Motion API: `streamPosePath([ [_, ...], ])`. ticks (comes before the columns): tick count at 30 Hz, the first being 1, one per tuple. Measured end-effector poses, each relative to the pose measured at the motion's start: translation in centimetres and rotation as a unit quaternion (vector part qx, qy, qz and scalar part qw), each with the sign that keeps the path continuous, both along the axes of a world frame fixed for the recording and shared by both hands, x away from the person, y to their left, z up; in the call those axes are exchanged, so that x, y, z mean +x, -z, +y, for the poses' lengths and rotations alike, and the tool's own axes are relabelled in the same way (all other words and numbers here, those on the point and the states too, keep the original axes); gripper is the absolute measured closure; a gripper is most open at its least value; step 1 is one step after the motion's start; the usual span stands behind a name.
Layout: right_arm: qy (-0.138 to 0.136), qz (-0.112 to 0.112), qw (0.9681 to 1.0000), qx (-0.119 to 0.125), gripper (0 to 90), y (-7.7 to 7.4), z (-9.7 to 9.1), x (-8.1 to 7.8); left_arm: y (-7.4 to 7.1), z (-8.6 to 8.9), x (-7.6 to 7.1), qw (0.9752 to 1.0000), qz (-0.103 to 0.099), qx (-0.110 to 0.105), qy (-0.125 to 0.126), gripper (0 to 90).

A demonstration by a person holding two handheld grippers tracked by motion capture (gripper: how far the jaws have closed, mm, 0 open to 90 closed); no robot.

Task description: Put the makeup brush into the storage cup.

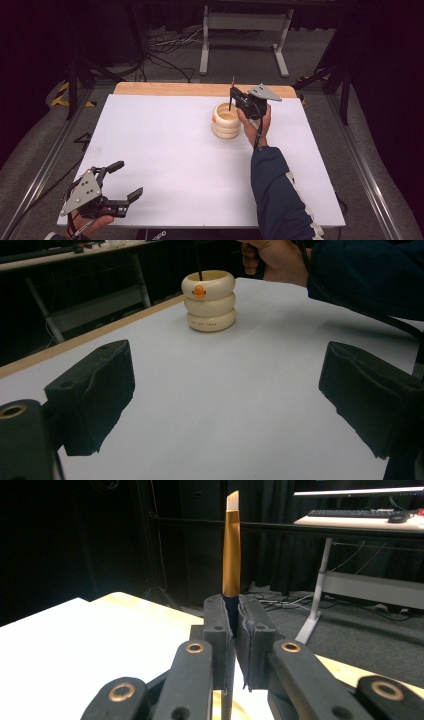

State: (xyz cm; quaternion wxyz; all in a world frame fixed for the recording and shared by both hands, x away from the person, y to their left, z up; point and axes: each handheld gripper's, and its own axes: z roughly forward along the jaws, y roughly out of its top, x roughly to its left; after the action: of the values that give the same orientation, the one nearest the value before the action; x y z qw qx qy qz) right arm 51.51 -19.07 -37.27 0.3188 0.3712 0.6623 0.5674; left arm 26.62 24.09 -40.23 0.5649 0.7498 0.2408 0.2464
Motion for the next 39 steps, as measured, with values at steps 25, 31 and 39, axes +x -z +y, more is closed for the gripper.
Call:
streamPosePath([
  [25, 0.007, 0.004, 0.9999, -0.015, 67.0, 0.2, 0.0, -0.6, 0.1, 0.1, 0.0, 1.0, 0.002, 0.005, -0.006, 8.3],
  [31, -0.001, -0.009, 1.0, -0.003, 56.0, -0.3, -0.5, -1.1, 0.0, 0.1, 0.1, 0.9999, 0.0, 0.003, -0.012, 8.1],
  [39, 0.015, -0.021, 0.9997, -0.004, 36.1, -0.7, -0.5, -1.8, 0.0, 0.2, 0.1, 0.9999, 0.001, 0.006, -0.015, 8.1],
])
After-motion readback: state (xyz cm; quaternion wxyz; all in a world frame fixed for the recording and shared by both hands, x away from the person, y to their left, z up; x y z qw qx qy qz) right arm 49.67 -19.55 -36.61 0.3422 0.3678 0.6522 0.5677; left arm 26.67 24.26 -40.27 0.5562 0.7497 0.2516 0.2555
